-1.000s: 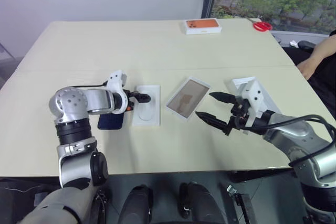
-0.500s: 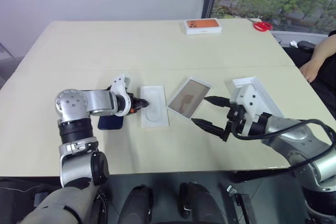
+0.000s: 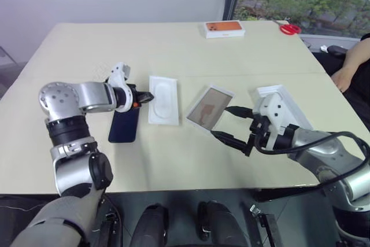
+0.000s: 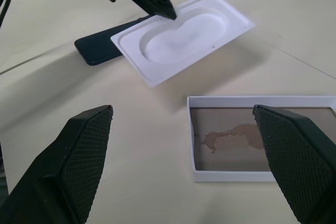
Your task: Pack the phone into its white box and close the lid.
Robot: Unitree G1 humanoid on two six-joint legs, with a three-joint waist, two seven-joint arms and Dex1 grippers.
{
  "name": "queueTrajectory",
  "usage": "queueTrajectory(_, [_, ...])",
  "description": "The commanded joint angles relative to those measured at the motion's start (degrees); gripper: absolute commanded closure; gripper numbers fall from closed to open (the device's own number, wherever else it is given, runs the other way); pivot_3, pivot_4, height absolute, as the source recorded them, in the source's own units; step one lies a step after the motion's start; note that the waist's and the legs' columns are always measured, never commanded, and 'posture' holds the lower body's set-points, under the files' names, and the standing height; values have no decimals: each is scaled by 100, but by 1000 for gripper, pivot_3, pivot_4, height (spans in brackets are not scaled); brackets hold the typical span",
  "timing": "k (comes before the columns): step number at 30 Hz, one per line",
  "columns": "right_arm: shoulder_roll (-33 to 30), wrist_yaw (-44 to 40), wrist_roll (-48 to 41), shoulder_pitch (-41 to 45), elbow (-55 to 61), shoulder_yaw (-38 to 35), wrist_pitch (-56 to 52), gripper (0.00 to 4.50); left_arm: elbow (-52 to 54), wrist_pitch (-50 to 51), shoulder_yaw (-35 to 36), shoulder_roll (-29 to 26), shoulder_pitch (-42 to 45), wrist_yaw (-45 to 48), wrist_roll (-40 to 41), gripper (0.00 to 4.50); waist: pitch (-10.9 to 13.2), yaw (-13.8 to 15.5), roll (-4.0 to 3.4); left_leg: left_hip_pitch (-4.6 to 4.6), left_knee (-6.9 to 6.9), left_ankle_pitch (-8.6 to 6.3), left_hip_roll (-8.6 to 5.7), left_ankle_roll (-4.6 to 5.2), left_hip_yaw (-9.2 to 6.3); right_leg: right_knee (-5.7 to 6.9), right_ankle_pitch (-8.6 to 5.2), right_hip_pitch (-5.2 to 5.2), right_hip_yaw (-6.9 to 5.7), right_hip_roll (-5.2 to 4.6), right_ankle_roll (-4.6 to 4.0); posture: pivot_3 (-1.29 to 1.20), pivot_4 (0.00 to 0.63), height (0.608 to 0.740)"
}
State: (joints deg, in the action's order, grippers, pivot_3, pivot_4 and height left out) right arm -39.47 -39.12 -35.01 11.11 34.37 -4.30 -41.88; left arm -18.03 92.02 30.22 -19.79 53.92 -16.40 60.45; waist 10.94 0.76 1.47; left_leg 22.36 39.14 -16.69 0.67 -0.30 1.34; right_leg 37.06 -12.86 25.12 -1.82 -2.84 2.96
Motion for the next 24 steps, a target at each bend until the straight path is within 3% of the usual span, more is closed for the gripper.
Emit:
queueTrajectory(1, [-2,37,-26,33,172,-27,61,0,-166,-83,-3,-42,193,592,-100,4409,0,-5,1,0,0,0,0,0,0,0,0,0,0,0,0,0,150,740])
queueTrajectory(5, [-6,76,-43,32,202,-20,43,0,-304,-337,-666,-267,346,1492,-461,4409,0,-15,1,0,0,0,0,-1,0,1,0,1,0,3,0,0,150,740])
queueTrajectory(8, [-40,116,-15,36,212,-46,32,0,-559,-729,-1558,-299,648,2473,-850,4409,0,-2,1,1,-1,1,0,-2,0,0,0,1,-1,4,0,0,150,740])
queueTrajectory(17, [-111,218,10,-117,268,-204,48,0,-2151,-2397,-3798,205,1709,4944,-2560,4409,2,7,3,5,-1,-1,-18,2,6,-11,-2,0,-2,3,2,0,150,740])
queueTrajectory(24, [-33,448,-15,-366,482,-263,31,0,-3628,-3660,-4187,795,2318,5856,-3660,4409,3,-29,5,9,-1,-9,-14,16,7,-15,-2,7,-1,12,2,0,150,740])
